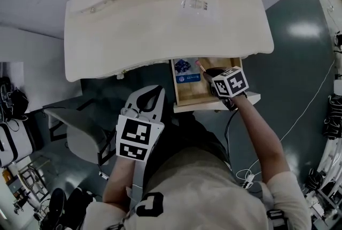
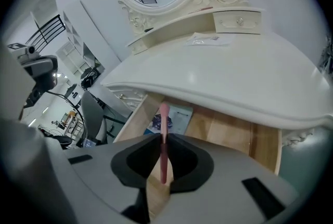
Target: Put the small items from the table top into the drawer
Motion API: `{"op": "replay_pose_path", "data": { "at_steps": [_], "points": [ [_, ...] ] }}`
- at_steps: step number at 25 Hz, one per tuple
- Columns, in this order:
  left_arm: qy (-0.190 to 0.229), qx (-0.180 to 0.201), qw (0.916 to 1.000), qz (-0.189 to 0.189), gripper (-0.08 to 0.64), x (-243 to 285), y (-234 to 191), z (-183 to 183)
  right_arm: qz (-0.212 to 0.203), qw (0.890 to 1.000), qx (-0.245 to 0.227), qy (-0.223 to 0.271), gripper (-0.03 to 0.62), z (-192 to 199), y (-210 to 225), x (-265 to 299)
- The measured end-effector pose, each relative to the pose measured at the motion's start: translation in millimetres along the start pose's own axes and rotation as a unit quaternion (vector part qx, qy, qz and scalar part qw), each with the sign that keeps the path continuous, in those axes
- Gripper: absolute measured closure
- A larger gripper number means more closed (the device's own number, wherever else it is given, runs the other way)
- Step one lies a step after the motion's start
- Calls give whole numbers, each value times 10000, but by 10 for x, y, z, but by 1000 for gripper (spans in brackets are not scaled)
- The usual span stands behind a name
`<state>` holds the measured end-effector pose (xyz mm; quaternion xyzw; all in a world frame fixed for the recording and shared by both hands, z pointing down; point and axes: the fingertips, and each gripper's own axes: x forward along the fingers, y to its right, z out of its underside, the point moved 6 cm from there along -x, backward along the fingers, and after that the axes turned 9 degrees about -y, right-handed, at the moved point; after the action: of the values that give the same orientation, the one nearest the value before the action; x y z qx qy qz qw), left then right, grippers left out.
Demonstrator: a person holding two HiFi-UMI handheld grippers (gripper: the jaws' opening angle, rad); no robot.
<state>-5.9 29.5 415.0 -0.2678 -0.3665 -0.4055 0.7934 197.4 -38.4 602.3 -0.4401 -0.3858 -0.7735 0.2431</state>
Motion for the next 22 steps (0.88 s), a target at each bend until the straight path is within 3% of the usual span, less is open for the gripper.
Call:
{"op": "replay_pose_path", "data": {
  "at_steps": [22],
  "points": [
    [-250,-282,9992,-104,503,62,-134,213,488,9984,-68,-279,532,-68,348,412]
  ]
}}
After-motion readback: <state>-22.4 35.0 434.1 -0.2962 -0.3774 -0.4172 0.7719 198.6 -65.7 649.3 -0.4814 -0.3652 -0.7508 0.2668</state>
